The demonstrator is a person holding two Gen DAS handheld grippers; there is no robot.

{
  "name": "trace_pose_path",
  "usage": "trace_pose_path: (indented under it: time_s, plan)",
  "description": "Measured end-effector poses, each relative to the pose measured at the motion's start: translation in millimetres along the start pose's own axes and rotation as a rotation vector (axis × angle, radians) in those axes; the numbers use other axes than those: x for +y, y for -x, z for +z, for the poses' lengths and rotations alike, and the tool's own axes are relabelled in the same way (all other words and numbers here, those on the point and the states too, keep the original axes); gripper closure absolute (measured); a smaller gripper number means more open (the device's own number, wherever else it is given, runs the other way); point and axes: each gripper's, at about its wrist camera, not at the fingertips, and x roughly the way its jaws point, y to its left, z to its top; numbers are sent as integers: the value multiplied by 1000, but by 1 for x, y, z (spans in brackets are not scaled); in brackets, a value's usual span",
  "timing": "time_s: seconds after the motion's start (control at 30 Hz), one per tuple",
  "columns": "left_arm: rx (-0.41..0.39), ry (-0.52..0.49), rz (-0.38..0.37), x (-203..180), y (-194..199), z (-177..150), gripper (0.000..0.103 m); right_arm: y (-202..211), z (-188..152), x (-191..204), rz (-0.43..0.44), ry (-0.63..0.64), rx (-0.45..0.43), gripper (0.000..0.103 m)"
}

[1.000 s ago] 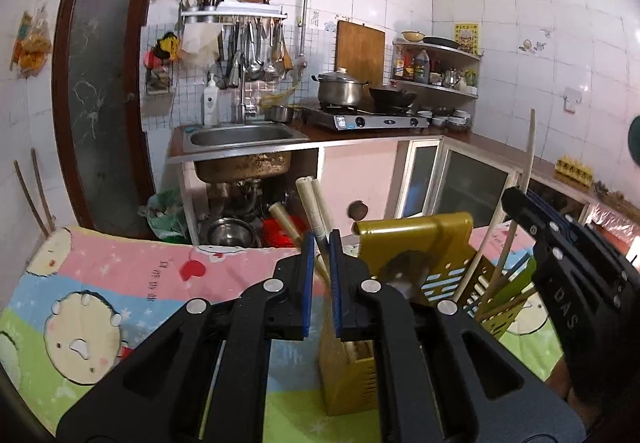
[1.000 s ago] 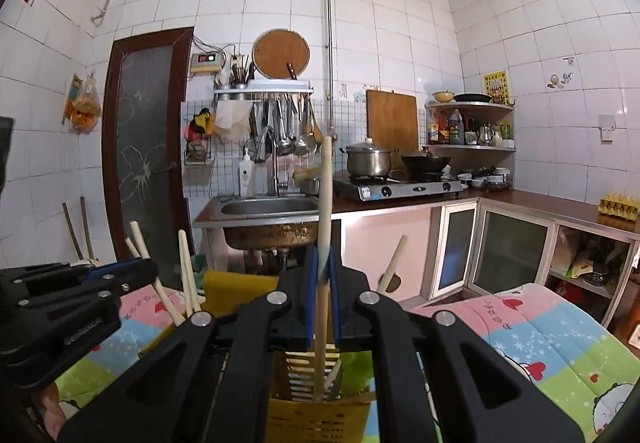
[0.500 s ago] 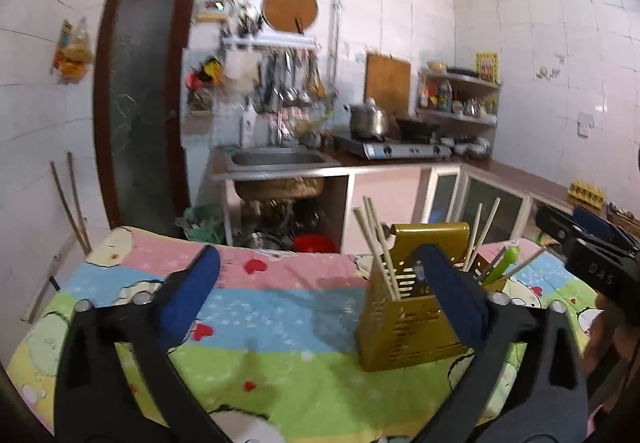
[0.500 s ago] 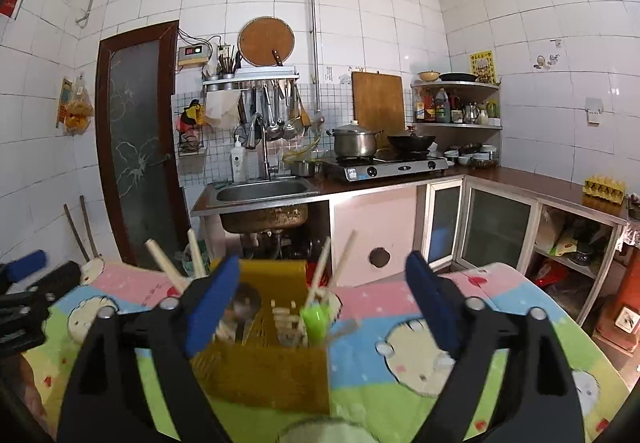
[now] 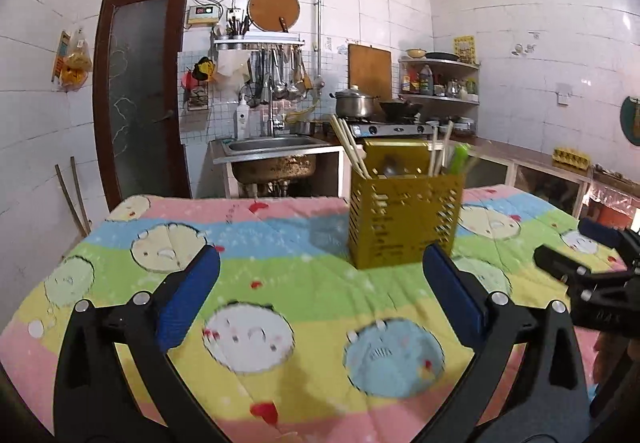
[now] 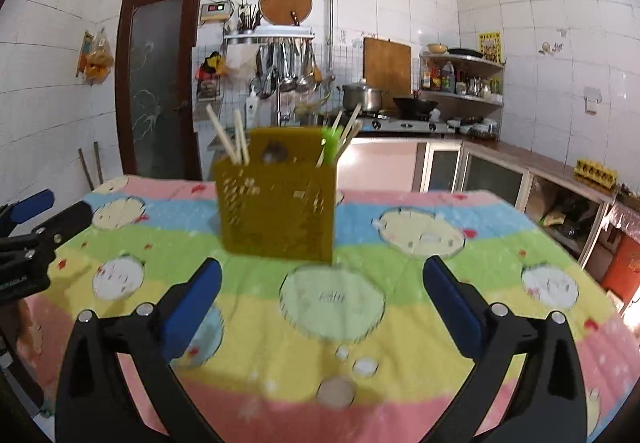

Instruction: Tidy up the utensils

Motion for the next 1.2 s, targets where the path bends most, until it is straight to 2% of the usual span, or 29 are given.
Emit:
trace_pose_path:
  time_s: [0.07,0.23,0.37,0.63,0.97,1.2]
  plan:
    - [-8,11,-7,-2,4,-8,5,6,-11,5,9,-11,7,5]
    - [-55,9,27,-6,10,-25,5,15,-21,13,9,-3,-16,5]
    - [-49,-6,33,-9,10,-37,5,15,-30,14,-22,-13,-38,5]
    - [-82,-22,32,-11,17,-39,5,30,-34,10,-51,-39,-104,4]
    - [-49,15,36,-4,11,-39,5,34,-34,14,-56,-15,-126,4]
    - [-66,5,36,-6,14,-40,5,35,-35,12,-54,-23,-129,4]
